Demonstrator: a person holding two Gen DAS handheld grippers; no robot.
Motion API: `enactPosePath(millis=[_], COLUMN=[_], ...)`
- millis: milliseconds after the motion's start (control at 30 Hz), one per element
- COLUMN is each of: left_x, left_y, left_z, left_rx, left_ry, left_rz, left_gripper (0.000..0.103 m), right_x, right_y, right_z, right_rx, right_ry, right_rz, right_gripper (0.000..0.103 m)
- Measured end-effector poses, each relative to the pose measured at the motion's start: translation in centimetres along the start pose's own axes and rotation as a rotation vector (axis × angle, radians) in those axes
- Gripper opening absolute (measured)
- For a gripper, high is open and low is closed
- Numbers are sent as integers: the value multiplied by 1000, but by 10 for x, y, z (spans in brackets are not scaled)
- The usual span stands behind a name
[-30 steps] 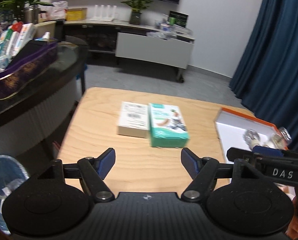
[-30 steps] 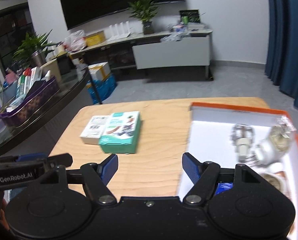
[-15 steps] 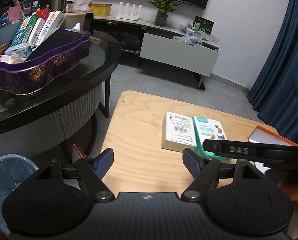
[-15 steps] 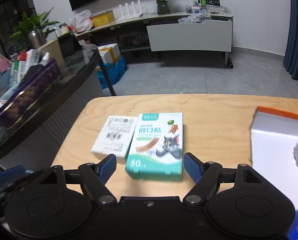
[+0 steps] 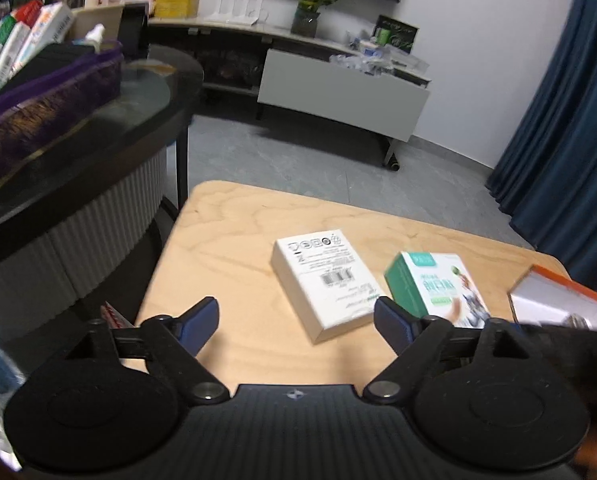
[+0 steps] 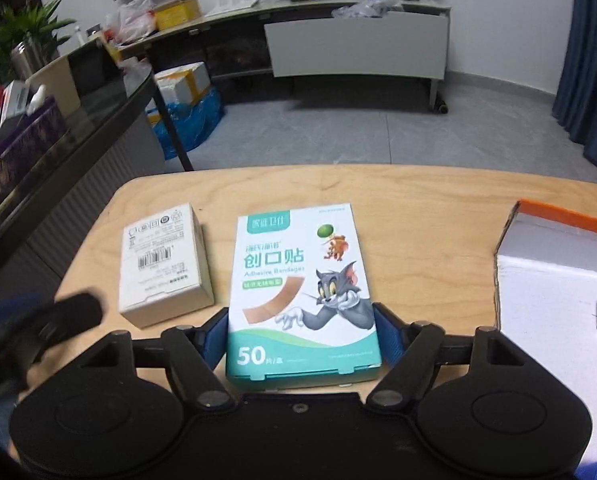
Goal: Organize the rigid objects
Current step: 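Move both tools toward the green bandage box and white product box, then grasp the green bandage box with right tool while left tool grasps white product box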
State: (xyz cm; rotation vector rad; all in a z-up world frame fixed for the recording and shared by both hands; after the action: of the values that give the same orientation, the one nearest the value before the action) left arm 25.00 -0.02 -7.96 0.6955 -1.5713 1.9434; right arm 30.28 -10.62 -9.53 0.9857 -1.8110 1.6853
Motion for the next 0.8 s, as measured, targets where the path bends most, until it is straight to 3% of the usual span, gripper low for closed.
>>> enactPosePath(millis=[67,300,400,433,600,800], left_x=[-12,-46,-44,-41,-14,52], left_y=[-4,-9,-8,-7,6,21], left_z=[4,18,22,22,18,33], left_rx=[21,37,-13,-19,-66,-104], left_ry=[-13,-78,-76,-58,-30,6], left_rz=[-5,-43,-6,-3,2,69], left_gripper=[91,93,68,63,62,62], right_x=[7,44,57,62,96,143], right_y=[1,5,8,10,18,34], right_z=[6,18,23,25,28,37], right_rx=[-32,-32,-48,-56,-61,-75], right_ry=[63,58,39,34,12,17], right_rz=[22,95,106,110,149,204], right_gripper=[84,84,84,84,84,84])
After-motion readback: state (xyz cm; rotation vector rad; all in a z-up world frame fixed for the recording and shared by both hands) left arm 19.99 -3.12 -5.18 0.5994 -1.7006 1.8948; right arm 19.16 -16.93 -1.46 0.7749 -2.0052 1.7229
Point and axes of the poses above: each gripper's, at about its wrist camera, not at the fingertips, and x roughly against the way its jaws point, z to its right, y to its underside, the point moved 5 cm from there along -x, roughly the way its jaws point, and after that the axes turned 2 degrees about -y, right-handed, at the moved point
